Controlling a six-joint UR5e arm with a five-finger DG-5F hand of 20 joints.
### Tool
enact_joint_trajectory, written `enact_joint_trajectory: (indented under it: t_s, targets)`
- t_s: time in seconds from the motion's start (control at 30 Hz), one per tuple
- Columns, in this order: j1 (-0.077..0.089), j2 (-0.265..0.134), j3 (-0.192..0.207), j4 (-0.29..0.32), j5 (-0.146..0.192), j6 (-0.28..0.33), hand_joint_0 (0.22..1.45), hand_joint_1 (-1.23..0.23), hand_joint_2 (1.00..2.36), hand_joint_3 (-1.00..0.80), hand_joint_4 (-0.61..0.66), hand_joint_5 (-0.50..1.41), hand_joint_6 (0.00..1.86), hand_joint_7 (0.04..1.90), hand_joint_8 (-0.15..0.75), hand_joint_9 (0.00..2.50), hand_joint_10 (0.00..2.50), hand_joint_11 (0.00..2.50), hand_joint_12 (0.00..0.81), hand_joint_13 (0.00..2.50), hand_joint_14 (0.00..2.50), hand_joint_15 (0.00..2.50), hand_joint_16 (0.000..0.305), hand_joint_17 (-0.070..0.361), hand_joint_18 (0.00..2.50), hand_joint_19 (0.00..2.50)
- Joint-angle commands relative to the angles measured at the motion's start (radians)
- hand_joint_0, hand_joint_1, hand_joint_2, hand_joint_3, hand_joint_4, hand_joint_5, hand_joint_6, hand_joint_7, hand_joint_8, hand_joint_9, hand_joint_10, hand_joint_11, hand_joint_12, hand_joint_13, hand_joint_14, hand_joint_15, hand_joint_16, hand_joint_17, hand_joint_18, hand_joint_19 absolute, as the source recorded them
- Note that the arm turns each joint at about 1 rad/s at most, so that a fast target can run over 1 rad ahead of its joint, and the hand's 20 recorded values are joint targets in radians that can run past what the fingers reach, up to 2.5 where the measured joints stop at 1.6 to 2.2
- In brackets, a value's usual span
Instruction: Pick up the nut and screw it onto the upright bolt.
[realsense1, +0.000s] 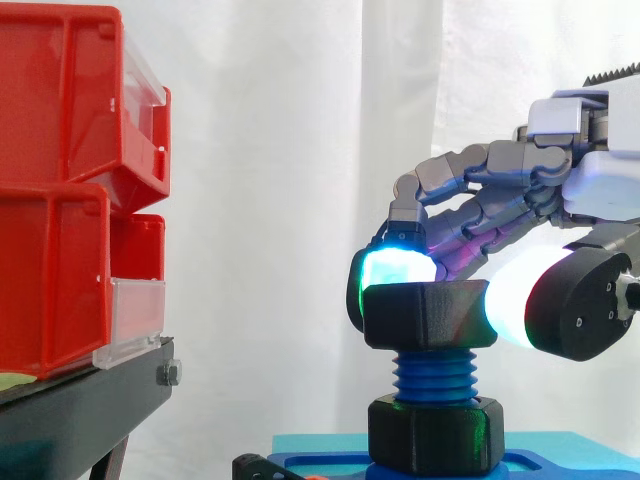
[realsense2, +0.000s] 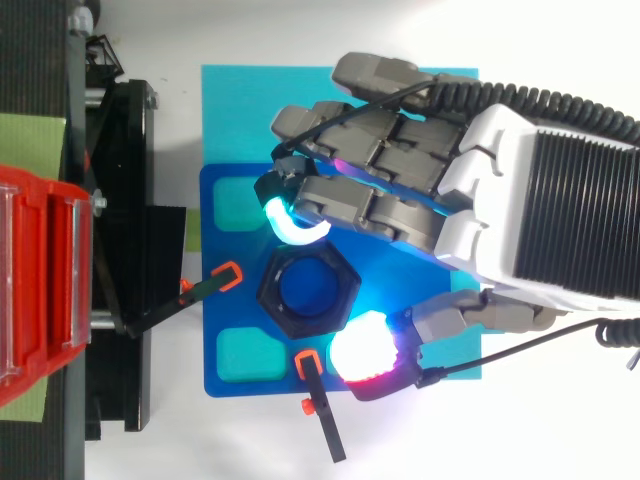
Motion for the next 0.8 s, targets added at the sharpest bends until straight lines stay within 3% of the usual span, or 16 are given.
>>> enact_joint_trajectory:
  t_s: [0.0,0.1,0.77]
  targets:
    - [-0.005,0.0,0.01,-0.022,-0.005,0.0,0.49,-0.62,1.0,-0.5,0.29,-0.17,0.52,1.15,0.274,0.54,0.0,0.0,0.288,0.69,0.0,0.0,0.035,0.08,0.49,0.08]
    - [-0.011,0.0,0.018,-0.053,-0.014,0.0,0.47,-0.6,1.0,-0.5,0.3,-0.17,0.52,1.16,0.281,0.54,0.0,0.0,0.293,0.68,0.0,0.0,0.037,0.083,0.49,0.08]
    - [-0.037,0.002,0.041,-0.06,-0.063,-0.003,0.36,-0.49,1.0,-0.5,0.33,-0.19,0.5,1.03,0.319,0.56,0.0,0.0,0.343,0.71,0.0,0.0,0.05,0.113,0.56,0.07]
